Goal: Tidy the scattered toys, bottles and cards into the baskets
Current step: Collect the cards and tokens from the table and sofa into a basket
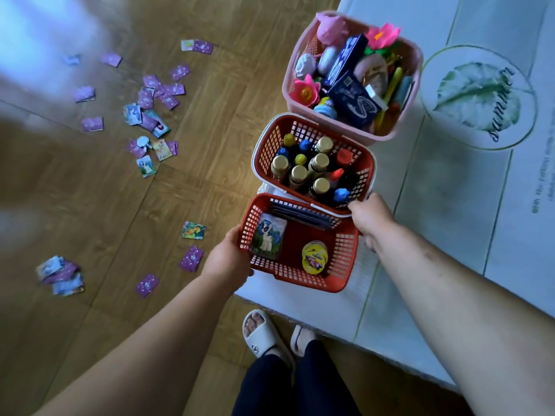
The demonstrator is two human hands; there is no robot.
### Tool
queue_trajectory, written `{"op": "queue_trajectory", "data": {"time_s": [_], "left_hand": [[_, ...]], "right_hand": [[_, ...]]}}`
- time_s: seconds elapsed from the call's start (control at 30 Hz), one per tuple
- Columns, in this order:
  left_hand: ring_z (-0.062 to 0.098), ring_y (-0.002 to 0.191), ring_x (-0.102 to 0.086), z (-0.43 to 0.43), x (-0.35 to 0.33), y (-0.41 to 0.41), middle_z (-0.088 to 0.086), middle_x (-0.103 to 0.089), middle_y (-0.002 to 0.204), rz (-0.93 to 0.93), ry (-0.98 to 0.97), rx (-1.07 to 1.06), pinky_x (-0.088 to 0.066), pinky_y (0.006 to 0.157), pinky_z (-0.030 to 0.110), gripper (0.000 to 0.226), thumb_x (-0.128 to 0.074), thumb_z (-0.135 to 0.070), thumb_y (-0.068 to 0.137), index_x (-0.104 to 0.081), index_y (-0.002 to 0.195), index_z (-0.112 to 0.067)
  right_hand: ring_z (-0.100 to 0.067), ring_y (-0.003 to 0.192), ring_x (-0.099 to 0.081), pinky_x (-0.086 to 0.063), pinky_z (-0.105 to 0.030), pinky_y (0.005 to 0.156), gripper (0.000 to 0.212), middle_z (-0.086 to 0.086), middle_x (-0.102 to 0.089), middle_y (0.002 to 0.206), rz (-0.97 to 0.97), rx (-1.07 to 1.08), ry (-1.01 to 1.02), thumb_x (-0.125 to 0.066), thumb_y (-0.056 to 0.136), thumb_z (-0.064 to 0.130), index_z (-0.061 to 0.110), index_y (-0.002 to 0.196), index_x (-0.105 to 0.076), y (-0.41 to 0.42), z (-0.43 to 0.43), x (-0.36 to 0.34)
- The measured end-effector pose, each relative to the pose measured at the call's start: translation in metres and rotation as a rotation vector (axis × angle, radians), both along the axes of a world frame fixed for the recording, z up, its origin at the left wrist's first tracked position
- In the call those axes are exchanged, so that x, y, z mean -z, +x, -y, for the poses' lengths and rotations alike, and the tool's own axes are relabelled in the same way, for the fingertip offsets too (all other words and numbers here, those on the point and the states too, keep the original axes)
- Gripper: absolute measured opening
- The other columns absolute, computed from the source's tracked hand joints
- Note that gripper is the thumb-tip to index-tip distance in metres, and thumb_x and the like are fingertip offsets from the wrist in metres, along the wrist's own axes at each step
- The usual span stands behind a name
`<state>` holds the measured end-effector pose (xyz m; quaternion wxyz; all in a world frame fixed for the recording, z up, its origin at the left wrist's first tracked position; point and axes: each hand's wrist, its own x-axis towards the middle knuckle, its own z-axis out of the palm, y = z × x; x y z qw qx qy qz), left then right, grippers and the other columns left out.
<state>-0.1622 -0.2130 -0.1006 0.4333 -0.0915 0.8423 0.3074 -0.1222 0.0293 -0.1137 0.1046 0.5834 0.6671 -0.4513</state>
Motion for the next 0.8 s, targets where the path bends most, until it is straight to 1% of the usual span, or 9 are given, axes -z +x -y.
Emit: {"op": "queue_trajectory", "data": {"time_s": [0.07, 0.13, 0.2, 0.27, 0.3, 0.37, 0.63, 0.73, 0.8], "left_hand": [[0.025, 0.075, -0.072, -0.001, 0.001, 0.0, 0.005, -0.073, 0.089, 0.057, 0.035, -0.077, -0.06, 0.07, 0.044, 0.048, -0.041, -0.015, 0.099, -0.04, 0.143, -0.033], [0.024, 0.071, -0.072, 0.001, 0.001, -0.001, 0.006, -0.073, 0.085, 0.076, 0.038, -0.102, -0.06, 0.07, 0.044, 0.048, -0.042, -0.013, 0.099, -0.042, 0.143, -0.032], [0.021, 0.067, -0.07, 0.007, 0.002, 0.002, 0.006, -0.074, 0.084, 0.088, 0.027, -0.116, -0.06, 0.067, 0.042, 0.049, -0.043, -0.011, 0.098, -0.043, 0.142, -0.033], [0.019, 0.065, -0.07, 0.017, 0.001, 0.005, 0.006, -0.074, 0.084, 0.105, -0.002, -0.123, -0.06, 0.065, 0.04, 0.047, -0.044, -0.012, 0.098, -0.046, 0.139, -0.034], [0.018, 0.065, -0.07, 0.021, 0.0, 0.008, 0.005, -0.074, 0.084, 0.115, -0.009, -0.129, -0.06, 0.065, 0.04, 0.045, -0.045, -0.014, 0.098, -0.048, 0.138, -0.034], [0.018, 0.066, -0.071, 0.029, -0.001, 0.013, 0.005, -0.074, 0.085, 0.141, -0.003, -0.153, -0.06, 0.065, 0.038, 0.042, -0.048, -0.017, 0.099, -0.048, 0.137, -0.035], [0.02, 0.07, -0.07, 0.039, -0.009, 0.024, 0.007, -0.074, 0.083, 0.203, -0.02, -0.224, -0.06, 0.071, 0.041, 0.044, -0.049, -0.014, 0.099, -0.045, 0.14, -0.03], [0.018, 0.085, -0.071, 0.039, -0.01, 0.021, 0.004, -0.07, 0.102, 0.192, -0.106, -0.184, -0.059, 0.073, 0.038, 0.054, -0.055, -0.021, 0.097, -0.036, 0.147, -0.024], [0.021, 0.102, -0.067, 0.038, -0.012, 0.017, 0.007, -0.065, 0.123, 0.141, -0.163, -0.154, -0.058, 0.082, 0.038, 0.061, -0.058, -0.029, 0.095, -0.032, 0.149, -0.02]], "right_hand": [[-0.021, 0.061, -0.054, -0.036, -0.012, 0.034, 0.018, -0.008, -0.06, 0.087, -0.021, -0.017, -0.029, -0.053, 0.087, 0.015, 0.011, 0.104, -0.055, 0.001, -0.005, 0.001], [-0.014, 0.047, -0.047, -0.022, -0.007, 0.027, 0.013, -0.006, -0.055, 0.074, -0.035, -0.017, -0.053, -0.052, 0.087, 0.01, 0.015, 0.1, -0.053, 0.006, -0.009, 0.006], [-0.006, 0.039, -0.051, -0.03, -0.01, 0.03, 0.015, -0.005, -0.057, 0.07, -0.065, -0.027, -0.073, -0.054, 0.083, 0.013, 0.015, 0.098, -0.055, 0.012, -0.005, 0.006], [-0.01, 0.059, -0.067, -0.057, -0.028, 0.051, 0.028, -0.005, -0.069, 0.081, -0.077, -0.045, -0.102, -0.058, 0.072, 0.023, 0.014, 0.099, -0.06, 0.022, -0.008, 0.02], [-0.018, 0.072, -0.07, -0.061, -0.04, 0.066, 0.034, -0.003, -0.073, 0.087, -0.078, -0.064, -0.109, -0.058, 0.068, 0.027, 0.016, 0.1, -0.062, 0.028, -0.01, 0.028], [-0.023, 0.082, -0.07, -0.058, -0.049, 0.079, 0.035, 0.0, -0.074, 0.09, -0.078, -0.107, -0.102, -0.061, 0.068, 0.029, 0.019, 0.101, -0.064, 0.042, -0.013, 0.043], [-0.026, 0.093, -0.066, -0.057, -0.049, 0.082, 0.014, -0.005, -0.068, 0.1, -0.043, -0.071, -0.233, -0.057, 0.087, 0.014, 0.023, 0.098, -0.055, 0.049, 0.005, 0.011], [-0.022, 0.082, -0.06, -0.048, -0.035, 0.071, 0.011, -0.003, -0.064, 0.085, -0.033, -0.115, -0.269, -0.051, 0.081, 0.01, 0.017, 0.087, -0.057, 0.039, -0.007, 0.001], [-0.024, 0.08, -0.055, -0.043, -0.036, 0.07, 0.014, -0.005, -0.057, 0.077, -0.074, -0.09, -0.17, -0.048, 0.067, 0.017, 0.014, 0.079, -0.054, 0.026, -0.022, -0.003]]}}
